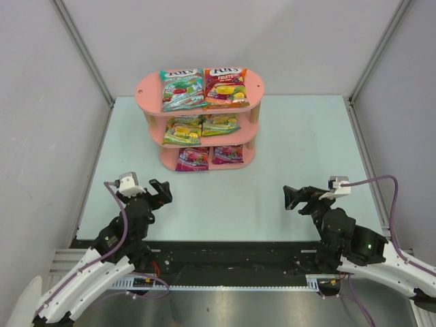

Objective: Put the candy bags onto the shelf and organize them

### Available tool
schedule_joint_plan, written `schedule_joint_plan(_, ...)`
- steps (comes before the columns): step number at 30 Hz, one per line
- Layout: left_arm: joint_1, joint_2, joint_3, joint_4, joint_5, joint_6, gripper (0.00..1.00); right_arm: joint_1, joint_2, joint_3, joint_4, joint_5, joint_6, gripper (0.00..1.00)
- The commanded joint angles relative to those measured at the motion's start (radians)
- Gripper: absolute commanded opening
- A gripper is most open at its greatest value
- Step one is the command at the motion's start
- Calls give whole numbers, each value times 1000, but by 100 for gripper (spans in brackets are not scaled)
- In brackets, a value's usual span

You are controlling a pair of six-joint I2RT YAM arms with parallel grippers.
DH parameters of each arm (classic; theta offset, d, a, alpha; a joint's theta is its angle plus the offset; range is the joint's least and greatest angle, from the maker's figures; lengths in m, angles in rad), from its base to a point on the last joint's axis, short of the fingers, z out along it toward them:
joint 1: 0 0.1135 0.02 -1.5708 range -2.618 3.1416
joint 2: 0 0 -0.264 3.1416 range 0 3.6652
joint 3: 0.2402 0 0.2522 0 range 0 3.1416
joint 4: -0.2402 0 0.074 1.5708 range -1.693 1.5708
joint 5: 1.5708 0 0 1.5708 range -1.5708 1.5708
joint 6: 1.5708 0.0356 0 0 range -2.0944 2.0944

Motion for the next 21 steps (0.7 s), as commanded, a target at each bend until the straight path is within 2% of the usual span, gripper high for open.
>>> schedule_joint_plan(1,-4,-93,-22,-35,-28,-31,100,-2,-8,3,-36,63,35,100)
schedule_joint_plan(7,-4,-73,-24,-20,-21,-14,100,-3,18,3,-28,48,30,100)
schedule_joint_plan(9,-4,-47,-24,46,-8,9,100,-3,27,3,-28,45,32,100)
schedule_joint_plan(13,-4,60,-1,291,48,98,100,-2,43,3,-21,45,29,100)
schedule_joint_plan(19,-3,293,66,576,74,201,100,0,38,4,-25,36,33,100)
schedule_joint_plan(21,1,379,83,618,76,218,100,1,33,3,-30,39,40,100)
